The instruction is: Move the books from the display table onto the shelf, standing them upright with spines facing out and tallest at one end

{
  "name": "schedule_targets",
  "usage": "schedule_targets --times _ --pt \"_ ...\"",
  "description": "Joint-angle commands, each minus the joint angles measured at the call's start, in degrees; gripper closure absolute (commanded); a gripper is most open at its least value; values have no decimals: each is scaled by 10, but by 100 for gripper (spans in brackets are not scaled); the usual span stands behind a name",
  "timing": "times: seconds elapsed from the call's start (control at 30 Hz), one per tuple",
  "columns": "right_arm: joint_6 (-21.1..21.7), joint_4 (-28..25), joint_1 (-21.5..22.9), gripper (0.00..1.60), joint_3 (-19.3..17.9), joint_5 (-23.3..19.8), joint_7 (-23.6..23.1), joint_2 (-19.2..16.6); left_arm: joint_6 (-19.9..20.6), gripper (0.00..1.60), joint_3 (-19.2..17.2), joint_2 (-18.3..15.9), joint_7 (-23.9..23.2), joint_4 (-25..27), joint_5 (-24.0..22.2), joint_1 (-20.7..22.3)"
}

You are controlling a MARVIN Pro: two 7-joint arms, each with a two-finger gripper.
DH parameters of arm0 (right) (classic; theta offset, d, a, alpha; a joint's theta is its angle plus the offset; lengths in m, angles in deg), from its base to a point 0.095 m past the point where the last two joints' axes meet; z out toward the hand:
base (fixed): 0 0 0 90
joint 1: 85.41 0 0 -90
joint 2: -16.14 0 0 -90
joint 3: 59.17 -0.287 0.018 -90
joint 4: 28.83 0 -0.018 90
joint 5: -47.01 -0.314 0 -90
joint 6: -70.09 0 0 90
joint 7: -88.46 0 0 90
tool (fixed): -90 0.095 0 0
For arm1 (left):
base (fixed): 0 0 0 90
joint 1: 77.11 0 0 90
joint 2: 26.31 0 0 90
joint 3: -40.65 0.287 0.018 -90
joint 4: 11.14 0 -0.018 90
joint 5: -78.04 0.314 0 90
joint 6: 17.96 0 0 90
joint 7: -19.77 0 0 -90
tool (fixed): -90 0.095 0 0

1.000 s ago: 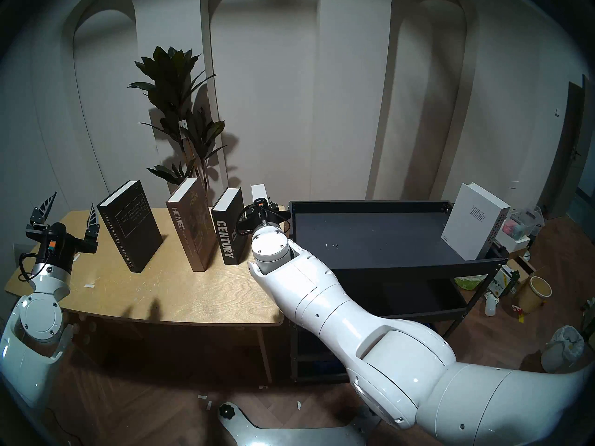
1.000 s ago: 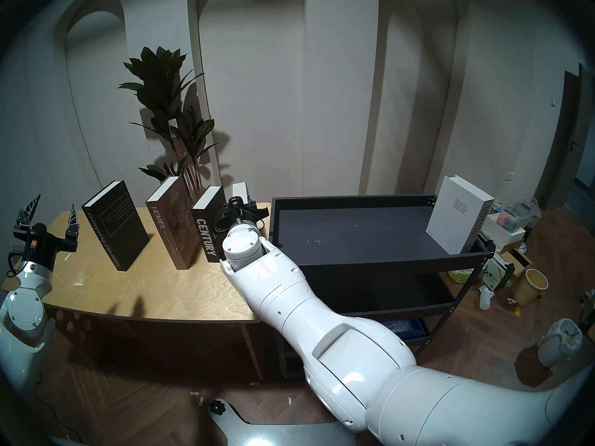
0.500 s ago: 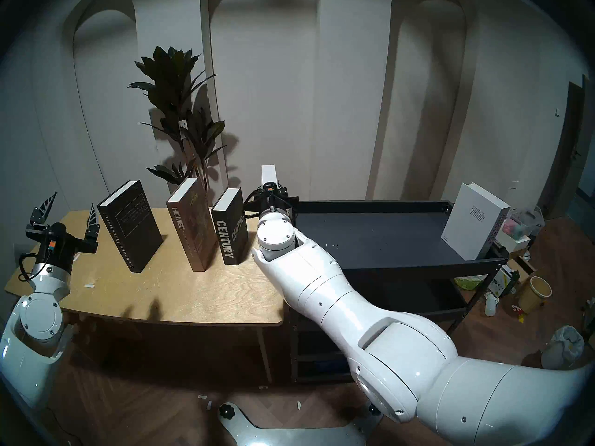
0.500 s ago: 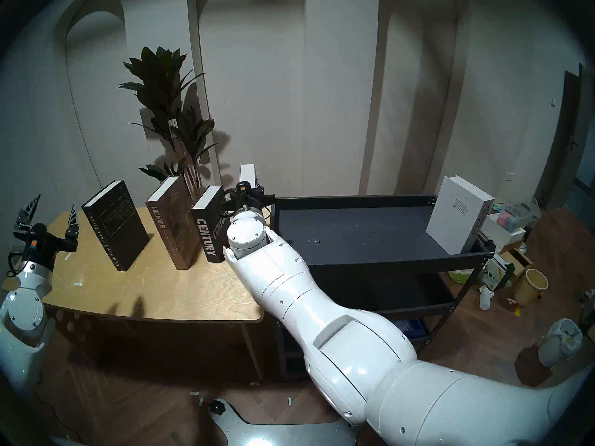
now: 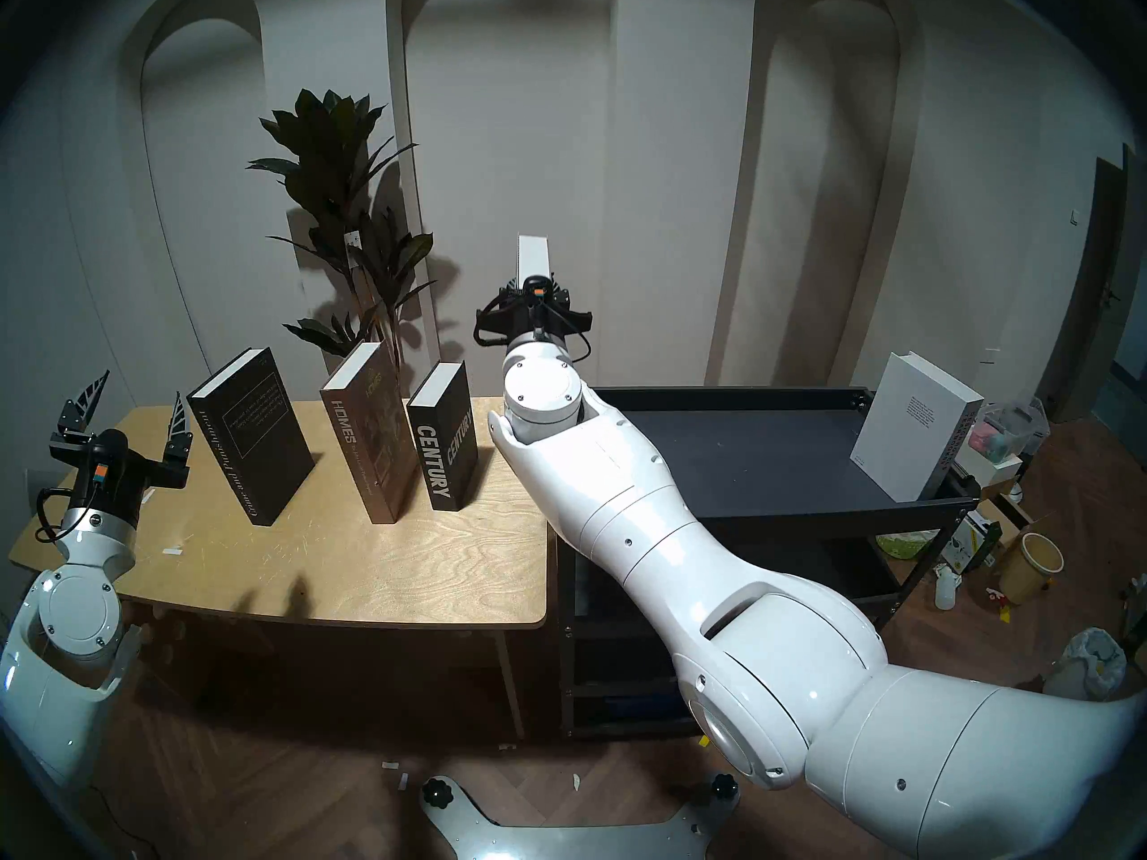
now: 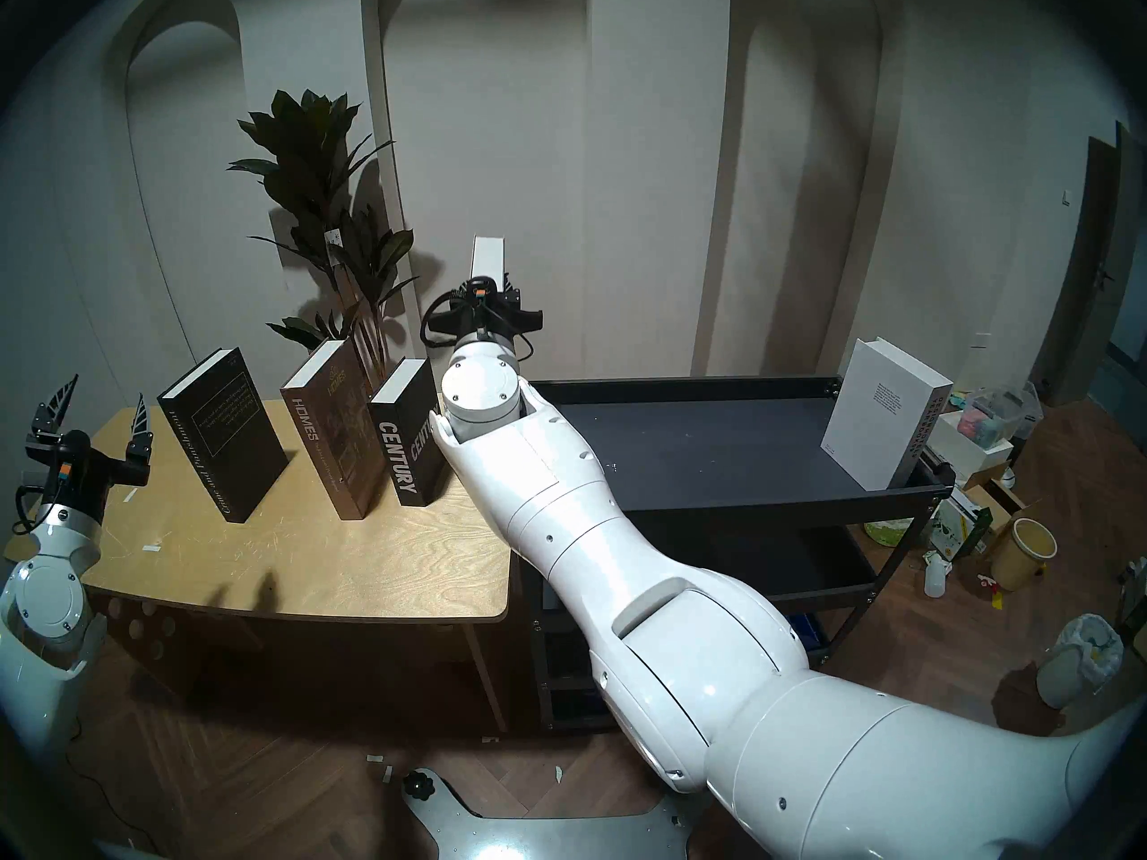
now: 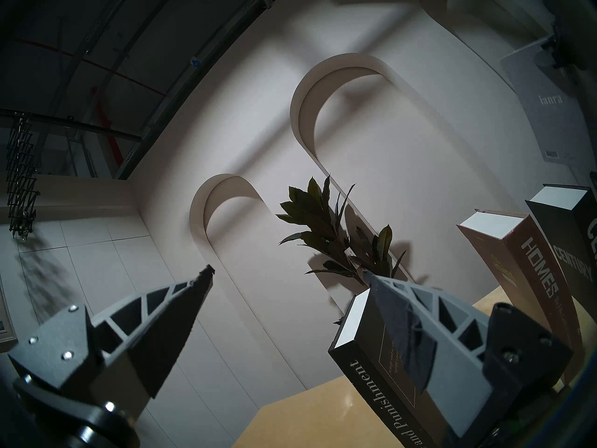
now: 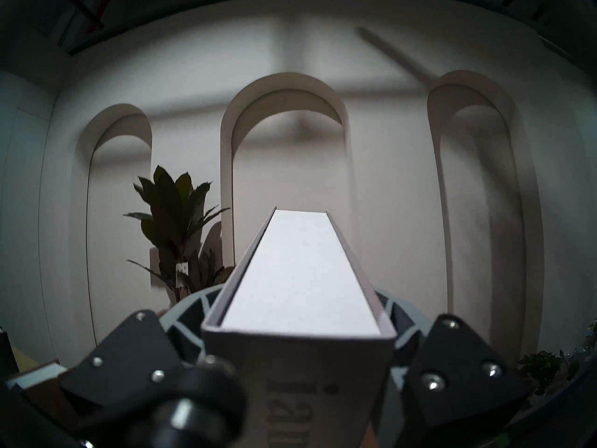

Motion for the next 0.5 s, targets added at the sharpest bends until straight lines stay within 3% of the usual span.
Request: schedule_targets --times 0.0,0.1,0.13,0.17,0.47 --pt "44 -69 26 160 -18 5 -7 -41 -2 0 -7 -2 1 5 1 2" --pt "78 -86 33 160 -41 6 -14 -82 -2 0 -7 -2 1 5 1 3" --pt "87 -81 33 160 -64 11 -15 -72 -2 0 -7 -2 1 5 1 3" --pt "99 -84 34 160 -65 7 -21 -91 -2 0 -6 -2 1 5 1 3" --pt "161 -113 25 160 -125 21 -57 -142 -2 0 -6 -2 1 4 1 3"
